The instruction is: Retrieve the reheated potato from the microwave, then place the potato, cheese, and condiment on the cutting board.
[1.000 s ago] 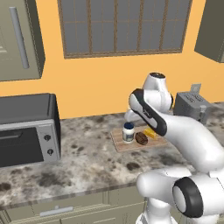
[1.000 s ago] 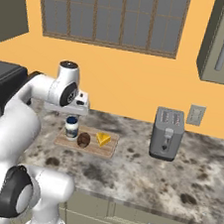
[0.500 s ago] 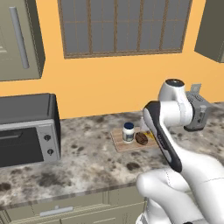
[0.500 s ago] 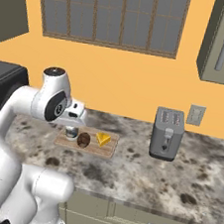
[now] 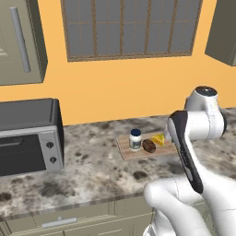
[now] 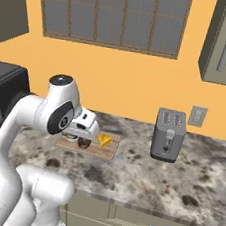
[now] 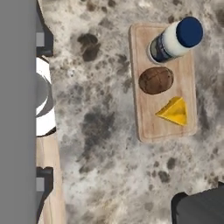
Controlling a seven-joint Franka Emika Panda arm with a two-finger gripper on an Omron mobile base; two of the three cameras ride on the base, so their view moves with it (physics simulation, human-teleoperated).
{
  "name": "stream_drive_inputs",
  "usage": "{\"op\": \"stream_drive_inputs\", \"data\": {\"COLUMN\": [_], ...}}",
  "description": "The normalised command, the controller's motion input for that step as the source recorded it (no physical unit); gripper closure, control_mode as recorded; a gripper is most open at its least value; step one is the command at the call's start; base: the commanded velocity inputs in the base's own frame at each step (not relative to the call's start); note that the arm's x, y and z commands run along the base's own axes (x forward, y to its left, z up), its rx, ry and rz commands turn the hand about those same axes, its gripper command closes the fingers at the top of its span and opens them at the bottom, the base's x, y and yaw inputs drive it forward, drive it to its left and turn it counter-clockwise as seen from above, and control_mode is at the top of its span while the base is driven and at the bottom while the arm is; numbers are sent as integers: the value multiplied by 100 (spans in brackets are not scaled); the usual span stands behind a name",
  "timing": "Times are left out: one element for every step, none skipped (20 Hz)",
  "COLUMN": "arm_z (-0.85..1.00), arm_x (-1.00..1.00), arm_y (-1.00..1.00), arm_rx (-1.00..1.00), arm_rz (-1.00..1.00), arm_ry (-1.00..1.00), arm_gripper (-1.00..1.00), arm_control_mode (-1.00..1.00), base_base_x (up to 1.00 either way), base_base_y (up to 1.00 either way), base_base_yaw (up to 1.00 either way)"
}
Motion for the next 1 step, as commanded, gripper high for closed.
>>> {"op": "stream_drive_inputs", "data": {"arm_z": [19], "arm_x": [-11], "arm_y": [-37], "arm_rx": [0], "arm_rz": [-11], "arm_ry": [0], "arm_gripper": [-100], "arm_control_mode": [-100], "base_base_x": [0], "base_base_y": [0], "base_base_yaw": [0]}}
